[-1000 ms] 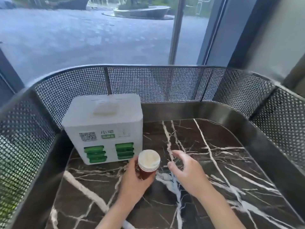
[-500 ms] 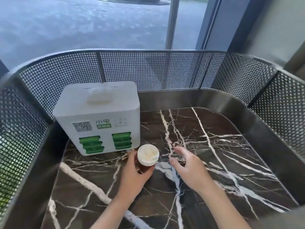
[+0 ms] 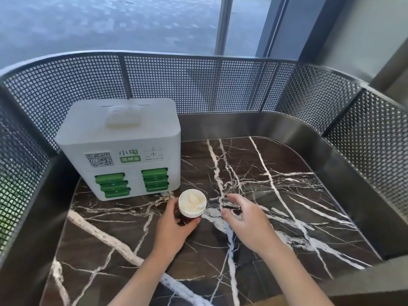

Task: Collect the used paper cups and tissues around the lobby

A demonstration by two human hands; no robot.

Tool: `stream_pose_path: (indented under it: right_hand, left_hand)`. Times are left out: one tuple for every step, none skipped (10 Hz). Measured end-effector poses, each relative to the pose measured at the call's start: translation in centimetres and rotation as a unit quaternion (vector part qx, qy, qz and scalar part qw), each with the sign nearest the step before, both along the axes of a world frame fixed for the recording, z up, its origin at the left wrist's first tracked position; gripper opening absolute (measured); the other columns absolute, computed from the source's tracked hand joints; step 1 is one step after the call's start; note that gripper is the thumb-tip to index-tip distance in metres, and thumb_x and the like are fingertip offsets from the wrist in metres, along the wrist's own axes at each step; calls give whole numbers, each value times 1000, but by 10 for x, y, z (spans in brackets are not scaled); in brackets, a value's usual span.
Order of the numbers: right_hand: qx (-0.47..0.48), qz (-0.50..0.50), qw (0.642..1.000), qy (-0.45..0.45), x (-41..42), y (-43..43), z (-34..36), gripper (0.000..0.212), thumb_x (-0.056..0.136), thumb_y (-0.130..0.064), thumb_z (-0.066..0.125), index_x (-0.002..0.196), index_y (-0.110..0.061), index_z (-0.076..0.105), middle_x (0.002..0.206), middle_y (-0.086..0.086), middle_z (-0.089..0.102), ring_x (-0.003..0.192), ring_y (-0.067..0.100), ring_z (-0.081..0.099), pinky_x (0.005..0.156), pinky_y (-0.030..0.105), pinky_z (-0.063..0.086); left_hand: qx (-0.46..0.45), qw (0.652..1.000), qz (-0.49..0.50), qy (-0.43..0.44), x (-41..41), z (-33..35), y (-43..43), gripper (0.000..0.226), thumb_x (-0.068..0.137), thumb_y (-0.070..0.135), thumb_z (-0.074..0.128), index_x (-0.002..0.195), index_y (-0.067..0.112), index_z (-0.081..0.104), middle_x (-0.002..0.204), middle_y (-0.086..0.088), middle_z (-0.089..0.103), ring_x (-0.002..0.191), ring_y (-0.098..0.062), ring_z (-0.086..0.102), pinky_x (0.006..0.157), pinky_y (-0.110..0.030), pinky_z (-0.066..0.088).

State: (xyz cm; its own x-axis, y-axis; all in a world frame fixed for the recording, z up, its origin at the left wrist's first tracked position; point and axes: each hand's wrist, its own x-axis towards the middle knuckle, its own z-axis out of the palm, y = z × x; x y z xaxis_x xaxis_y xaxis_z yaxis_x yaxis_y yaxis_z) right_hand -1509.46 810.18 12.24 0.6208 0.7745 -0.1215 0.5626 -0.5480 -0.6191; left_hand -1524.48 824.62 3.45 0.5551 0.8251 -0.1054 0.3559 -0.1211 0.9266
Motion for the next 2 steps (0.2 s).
stream_pose_path:
  right_hand:
    - [-6,1,1000,-12,-3,-3,-2,58,94,-56,51,145,-29,45,143,-13,52,132,6,46,108,32,40]
    - [-4,-7,1000,-20,-6,-4,-2,56,95,-55,50,144,-27,46,142,-12,53,131,7,47,106,29,40]
  left_hand:
    - [1,1000,-1,-13,-1,-2,-2,65,73,23,93,110,53,49,112,27,65,106,4,64,87,-15,53]
    - [-2,1000,11,-22,-2,-6,-5,73,71,28,94,124,47,48,125,16,67,115,-4,63,96,-27,53]
